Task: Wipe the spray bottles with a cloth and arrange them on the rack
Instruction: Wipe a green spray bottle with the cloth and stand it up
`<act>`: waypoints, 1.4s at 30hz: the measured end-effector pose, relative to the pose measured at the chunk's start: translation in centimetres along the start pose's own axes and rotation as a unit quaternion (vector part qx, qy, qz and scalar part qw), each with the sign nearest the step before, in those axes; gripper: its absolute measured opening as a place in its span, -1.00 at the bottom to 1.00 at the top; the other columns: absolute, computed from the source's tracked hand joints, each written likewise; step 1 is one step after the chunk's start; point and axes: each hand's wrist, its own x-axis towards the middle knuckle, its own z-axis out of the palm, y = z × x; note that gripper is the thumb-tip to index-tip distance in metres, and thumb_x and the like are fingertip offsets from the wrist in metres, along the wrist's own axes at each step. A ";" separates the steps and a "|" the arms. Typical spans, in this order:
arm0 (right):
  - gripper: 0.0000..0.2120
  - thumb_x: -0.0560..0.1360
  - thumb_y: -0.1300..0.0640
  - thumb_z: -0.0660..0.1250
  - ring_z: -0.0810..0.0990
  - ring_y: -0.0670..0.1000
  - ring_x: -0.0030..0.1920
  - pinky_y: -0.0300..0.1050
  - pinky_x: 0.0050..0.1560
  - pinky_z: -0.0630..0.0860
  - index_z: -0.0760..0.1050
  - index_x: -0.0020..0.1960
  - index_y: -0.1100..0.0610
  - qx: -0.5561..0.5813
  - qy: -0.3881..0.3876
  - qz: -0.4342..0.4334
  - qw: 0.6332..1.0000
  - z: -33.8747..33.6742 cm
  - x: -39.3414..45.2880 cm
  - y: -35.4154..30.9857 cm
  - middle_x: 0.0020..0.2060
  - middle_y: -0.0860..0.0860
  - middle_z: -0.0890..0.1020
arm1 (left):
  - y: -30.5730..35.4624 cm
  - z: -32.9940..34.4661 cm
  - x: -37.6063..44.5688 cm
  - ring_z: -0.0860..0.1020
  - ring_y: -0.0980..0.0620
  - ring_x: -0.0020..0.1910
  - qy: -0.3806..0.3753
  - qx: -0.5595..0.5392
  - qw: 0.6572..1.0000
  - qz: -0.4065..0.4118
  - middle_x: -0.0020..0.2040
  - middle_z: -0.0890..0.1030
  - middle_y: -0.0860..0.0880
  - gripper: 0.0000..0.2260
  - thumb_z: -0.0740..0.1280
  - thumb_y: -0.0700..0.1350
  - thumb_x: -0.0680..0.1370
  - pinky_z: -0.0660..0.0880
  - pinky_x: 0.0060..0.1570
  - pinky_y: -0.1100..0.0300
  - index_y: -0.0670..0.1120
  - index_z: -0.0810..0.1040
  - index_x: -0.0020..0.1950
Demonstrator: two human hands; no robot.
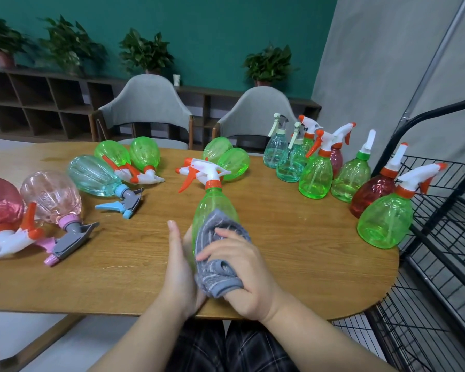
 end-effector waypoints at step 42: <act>-0.70 0.26 0.10 0.17 0.60 0.10 -0.27 -0.10 0.12 0.47 0.56 -0.34 0.31 0.128 0.135 0.135 0.973 -0.6 -0.7 -0.4 -0.35 0.19 0.63 | -0.5 0.2 0.2 0.60 -0.18 0.19 -0.010 0.051 0.999 -0.011 0.22 0.61 -0.24 -0.19 0.34 0.43 0.35 0.63 -0.04 -0.03 -0.14 0.47 0.36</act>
